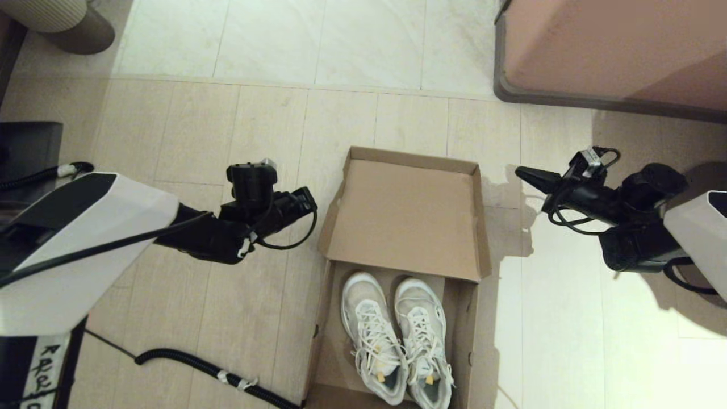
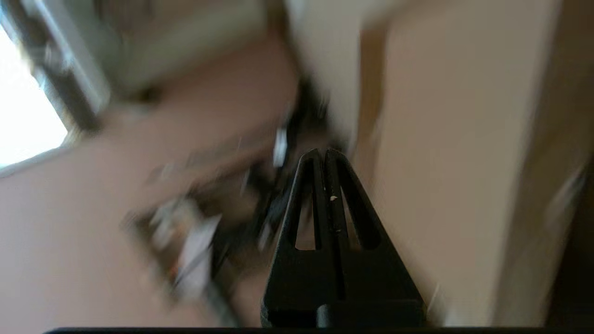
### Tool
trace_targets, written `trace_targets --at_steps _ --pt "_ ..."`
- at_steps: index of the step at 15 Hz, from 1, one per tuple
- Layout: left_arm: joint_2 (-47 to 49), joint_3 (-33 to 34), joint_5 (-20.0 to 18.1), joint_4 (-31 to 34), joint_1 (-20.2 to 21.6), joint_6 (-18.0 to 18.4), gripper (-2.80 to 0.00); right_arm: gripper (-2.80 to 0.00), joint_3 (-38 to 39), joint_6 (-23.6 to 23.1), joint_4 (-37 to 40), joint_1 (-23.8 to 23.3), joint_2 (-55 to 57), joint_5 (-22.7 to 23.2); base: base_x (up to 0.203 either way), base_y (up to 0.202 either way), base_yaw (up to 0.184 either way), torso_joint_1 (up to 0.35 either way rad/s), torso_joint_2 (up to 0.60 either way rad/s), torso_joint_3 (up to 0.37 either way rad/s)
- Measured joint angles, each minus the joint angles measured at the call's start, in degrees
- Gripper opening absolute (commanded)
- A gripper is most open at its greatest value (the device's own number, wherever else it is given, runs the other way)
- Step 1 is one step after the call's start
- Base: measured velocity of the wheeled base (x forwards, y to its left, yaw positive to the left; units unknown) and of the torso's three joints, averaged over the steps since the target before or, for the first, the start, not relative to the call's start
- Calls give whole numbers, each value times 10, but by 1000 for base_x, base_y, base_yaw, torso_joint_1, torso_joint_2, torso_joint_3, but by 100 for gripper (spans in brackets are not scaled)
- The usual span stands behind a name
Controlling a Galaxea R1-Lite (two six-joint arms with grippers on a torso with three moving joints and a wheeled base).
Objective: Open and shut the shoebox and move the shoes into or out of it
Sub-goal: Close the shoe box
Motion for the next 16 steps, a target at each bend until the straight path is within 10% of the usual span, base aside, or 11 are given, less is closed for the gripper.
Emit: trace_targets --at_steps 4,8,16 --pt "10 -14 5 1 -15 3 -280 -280 -2 -282 204 30 3 -234 0 0 0 0 0 0" --pt "38 -54 24 1 -17 3 -280 -280 -2 -471 436 70 -12 -350 0 0 0 0 0 0" --pt "76 -86 23 2 -14 2 -280 -280 -82 -343 466 112 47 -304 0 0 0 0 0 0"
